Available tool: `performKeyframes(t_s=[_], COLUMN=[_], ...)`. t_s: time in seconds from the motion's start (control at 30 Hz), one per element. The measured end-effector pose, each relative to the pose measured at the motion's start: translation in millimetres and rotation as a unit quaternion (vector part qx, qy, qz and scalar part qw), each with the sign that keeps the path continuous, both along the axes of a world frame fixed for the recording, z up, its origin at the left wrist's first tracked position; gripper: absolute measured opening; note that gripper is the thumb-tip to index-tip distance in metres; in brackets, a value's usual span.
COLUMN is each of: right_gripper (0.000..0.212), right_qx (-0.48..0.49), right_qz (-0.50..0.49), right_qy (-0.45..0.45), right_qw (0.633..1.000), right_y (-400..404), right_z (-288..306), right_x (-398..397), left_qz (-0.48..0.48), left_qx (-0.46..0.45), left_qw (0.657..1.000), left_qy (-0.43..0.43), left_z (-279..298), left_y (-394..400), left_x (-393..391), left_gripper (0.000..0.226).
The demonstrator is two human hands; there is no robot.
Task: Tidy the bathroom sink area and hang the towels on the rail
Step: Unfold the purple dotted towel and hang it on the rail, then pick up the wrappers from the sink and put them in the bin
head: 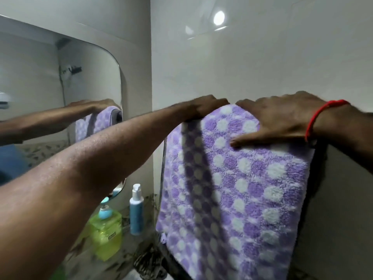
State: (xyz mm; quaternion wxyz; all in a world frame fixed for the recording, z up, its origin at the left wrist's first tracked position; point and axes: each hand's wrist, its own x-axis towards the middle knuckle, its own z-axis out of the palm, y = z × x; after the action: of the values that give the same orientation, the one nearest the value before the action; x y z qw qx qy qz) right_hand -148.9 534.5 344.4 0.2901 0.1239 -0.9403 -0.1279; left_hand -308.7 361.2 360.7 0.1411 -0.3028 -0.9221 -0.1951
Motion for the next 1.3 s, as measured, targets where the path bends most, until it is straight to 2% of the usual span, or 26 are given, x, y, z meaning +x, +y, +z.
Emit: performKeyframes(t_s=[0.03, 0.1, 0.17, 0.27, 0.4, 0.57, 0.73, 1.07, 1.2, 1.3], right_gripper=[0.108, 0.106, 0.099, 0.084, 0.062, 0.04, 0.034, 0.031, 0.019, 0.021], right_qx=[0.037, 0.047, 0.052, 0.057, -0.013, -0.158, -0.244, -0.324, -0.304, -0.259], right_qz=[-0.009, -0.032, -0.047, -0.016, 0.127, 0.304, 0.364, 0.382, 0.342, 0.295], right_qy=[0.014, 0.033, 0.058, 0.095, 0.143, 0.165, 0.109, -0.162, -0.313, -0.457], right_qw=[0.999, 0.998, 0.996, 0.994, 0.981, 0.925, 0.892, 0.85, 0.832, 0.798], right_y=[0, 0, -4, -17, -40, -74, -113, -192, -213, -225], right_z=[-1, -4, -14, -37, -77, -134, -200, -367, -432, -474], right_x=[4, 10, 14, 16, 15, 4, -17, -25, -18, -14], left_qz=[0.002, 0.016, 0.018, 0.033, 0.09, 0.158, 0.226, 0.376, 0.452, 0.503], left_qx=[0.03, 0.071, 0.06, 0.035, 0.056, -0.003, -0.029, 0.007, 0.041, 0.117], left_qw=[0.999, 0.993, 0.984, 0.964, 0.935, 0.915, 0.921, 0.918, 0.891, 0.849], left_qy=[0.025, 0.09, 0.165, 0.262, 0.339, 0.37, 0.317, 0.127, 0.0, -0.112], left_z=[-3, -15, -28, -52, -93, -160, -245, -437, -504, -544], left_y=[-2, -10, -23, -48, -83, -121, -170, -240, -246, -244], left_x=[5, 17, 25, 39, 66, 113, 155, 254, 287, 302], left_gripper=[0.053, 0.062, 0.062, 0.051, 0.044, 0.039, 0.037, 0.029, 0.03, 0.032])
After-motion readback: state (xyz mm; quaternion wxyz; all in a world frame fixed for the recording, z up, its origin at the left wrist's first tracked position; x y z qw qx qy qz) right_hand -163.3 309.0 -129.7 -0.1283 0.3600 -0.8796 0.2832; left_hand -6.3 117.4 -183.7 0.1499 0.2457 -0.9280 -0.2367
